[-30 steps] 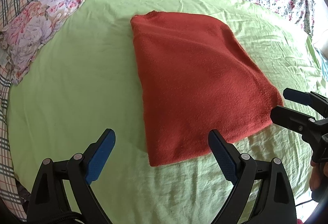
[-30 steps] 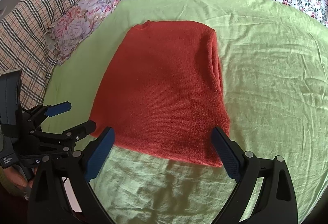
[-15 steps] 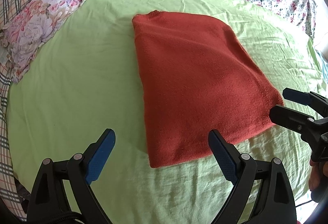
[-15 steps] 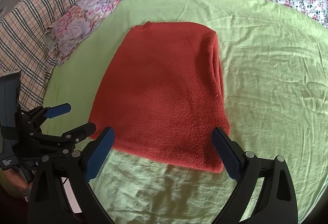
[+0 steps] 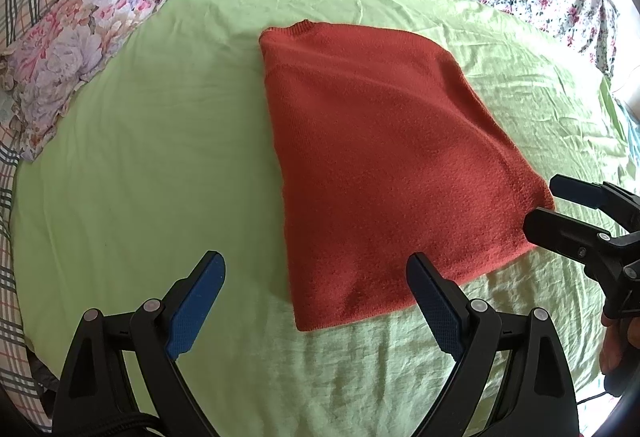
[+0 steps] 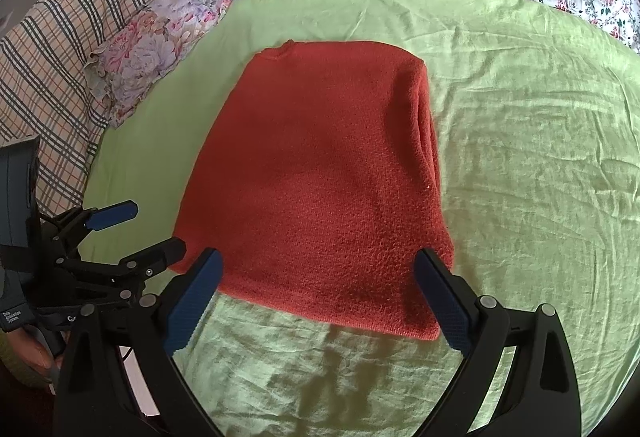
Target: Fold small clothes
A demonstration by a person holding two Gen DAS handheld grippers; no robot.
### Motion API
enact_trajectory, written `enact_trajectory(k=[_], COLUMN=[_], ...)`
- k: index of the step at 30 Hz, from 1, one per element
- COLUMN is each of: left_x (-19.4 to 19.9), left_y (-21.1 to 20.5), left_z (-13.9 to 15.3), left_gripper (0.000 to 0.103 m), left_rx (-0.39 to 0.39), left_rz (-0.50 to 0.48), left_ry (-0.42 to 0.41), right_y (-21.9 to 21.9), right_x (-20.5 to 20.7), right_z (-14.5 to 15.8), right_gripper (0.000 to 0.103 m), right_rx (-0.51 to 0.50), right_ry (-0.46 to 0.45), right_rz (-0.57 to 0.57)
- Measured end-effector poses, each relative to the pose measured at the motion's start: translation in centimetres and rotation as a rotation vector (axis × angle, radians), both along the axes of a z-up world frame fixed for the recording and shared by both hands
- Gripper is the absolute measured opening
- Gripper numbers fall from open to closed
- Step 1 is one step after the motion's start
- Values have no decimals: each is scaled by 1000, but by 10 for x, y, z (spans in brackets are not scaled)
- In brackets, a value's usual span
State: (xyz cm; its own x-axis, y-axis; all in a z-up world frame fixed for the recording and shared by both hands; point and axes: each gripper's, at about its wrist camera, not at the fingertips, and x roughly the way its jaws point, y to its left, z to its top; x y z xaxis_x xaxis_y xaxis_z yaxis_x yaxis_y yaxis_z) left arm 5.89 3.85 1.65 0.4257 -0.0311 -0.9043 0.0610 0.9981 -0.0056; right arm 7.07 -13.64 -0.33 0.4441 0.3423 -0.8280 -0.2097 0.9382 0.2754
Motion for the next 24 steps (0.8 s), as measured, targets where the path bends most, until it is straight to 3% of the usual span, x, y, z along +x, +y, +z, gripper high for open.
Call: enact_trajectory(k=[24], left_x=[5], left_y=[-6], left_z=[-4], left_gripper=[93], left_rx=[8], left_rz=[-14], left_ry=[19], right_y=[-5], right_x=[-3], right_z=[-1], right_gripper=[96], right_rx=[15], right_ry=[12], right_rz=[-25])
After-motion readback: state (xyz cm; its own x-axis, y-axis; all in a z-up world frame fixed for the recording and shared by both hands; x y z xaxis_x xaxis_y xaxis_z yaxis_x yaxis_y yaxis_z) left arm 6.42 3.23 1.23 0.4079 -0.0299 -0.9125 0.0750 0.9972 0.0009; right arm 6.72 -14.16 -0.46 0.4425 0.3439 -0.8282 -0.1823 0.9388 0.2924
